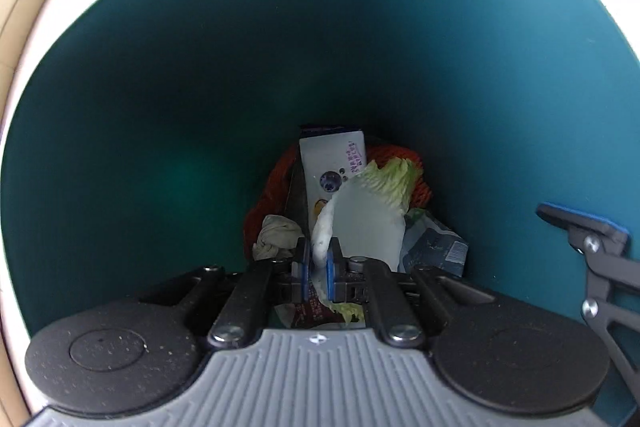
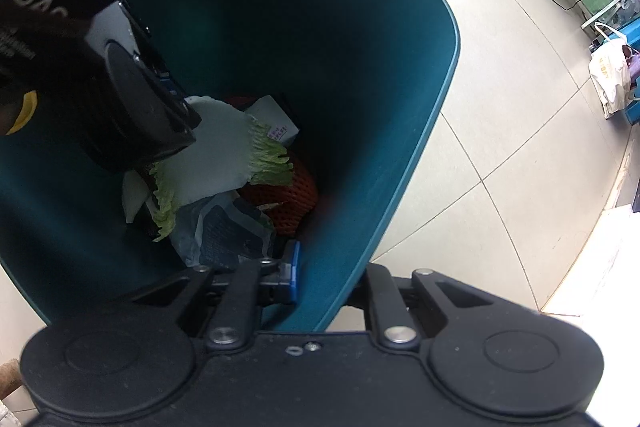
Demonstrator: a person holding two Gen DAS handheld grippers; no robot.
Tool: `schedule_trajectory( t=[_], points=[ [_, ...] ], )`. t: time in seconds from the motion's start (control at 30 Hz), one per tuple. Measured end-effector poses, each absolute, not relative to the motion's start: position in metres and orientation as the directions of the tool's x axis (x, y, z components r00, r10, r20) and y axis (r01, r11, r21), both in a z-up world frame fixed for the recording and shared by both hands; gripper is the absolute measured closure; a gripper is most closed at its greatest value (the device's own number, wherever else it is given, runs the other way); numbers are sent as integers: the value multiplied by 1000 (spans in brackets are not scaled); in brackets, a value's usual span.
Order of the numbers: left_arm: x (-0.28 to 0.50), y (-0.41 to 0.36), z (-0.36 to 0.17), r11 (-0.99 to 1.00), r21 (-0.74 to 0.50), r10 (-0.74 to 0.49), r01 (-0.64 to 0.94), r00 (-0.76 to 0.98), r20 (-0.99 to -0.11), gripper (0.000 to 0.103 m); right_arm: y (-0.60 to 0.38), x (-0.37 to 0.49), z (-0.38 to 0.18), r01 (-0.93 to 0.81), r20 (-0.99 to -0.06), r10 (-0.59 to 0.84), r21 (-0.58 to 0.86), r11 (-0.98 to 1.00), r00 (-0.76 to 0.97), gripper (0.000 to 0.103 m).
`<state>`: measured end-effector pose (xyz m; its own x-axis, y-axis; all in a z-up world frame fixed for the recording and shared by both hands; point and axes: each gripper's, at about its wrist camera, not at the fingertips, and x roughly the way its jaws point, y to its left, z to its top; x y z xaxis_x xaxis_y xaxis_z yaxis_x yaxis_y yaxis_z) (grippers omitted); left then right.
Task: Collect trash
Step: 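Open the left gripper to drop the cabbage leaf into the bin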
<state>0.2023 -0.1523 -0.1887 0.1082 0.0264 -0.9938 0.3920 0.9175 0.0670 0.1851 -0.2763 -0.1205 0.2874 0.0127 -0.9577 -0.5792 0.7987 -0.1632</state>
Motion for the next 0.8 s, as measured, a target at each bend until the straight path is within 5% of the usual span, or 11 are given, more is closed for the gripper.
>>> schedule_trajectory(
  t=[0.5,0.6,0.67,0.8],
  points=[
    [216,-152,-214,901,98,115,424,-16,-993,93,-274,187,-125,-571,-961,9,-156,806,276,87],
    [215,-147,-207,902,77,95,424,-20,-995,74,-274,188,-125,-571,-962,12,-151,807,272,83],
    [213,-144,-199,905,69,79,419,-7,-997,43,-274,186,-122,-568,-962,13,-151,809,273,83],
    [202,-136,-175,910,49,30,412,51,-998,39,-279,182,-107,-547,-957,44,-125,828,285,78]
  ],
)
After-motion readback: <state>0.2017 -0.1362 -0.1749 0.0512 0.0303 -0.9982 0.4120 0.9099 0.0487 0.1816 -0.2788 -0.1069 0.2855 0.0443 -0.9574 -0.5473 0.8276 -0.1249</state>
